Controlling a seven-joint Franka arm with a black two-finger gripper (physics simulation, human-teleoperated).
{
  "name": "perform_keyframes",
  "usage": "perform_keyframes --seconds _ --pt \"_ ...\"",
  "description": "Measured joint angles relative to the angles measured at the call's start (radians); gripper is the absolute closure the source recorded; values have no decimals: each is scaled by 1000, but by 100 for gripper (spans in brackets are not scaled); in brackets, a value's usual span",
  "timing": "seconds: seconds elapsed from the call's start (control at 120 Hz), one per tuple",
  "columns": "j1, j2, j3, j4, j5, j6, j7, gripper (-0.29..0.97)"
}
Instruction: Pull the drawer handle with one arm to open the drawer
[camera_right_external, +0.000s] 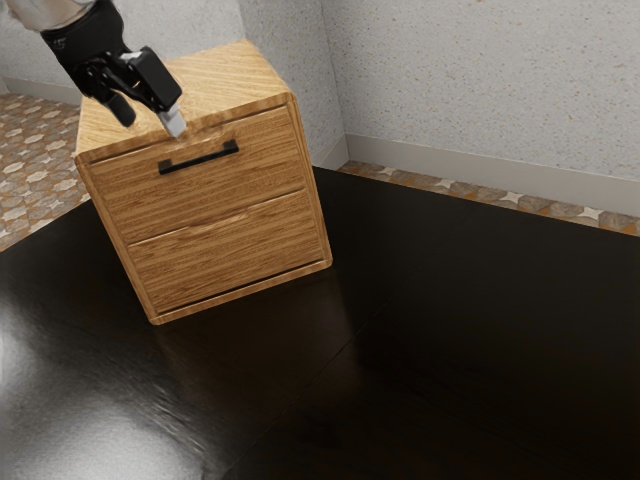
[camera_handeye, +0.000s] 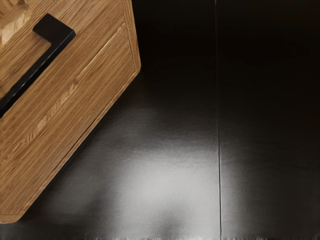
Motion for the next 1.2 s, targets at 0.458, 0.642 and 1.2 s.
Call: perform_keyframes --seconds 0.458,0.642,1.2 --pt "-39 -56 43 -116 -84 -30 209 0" --pt "-47 -222 -5 -281 78 -15 331 0" --pt "-48 -228 87 -312 244 175 803 0"
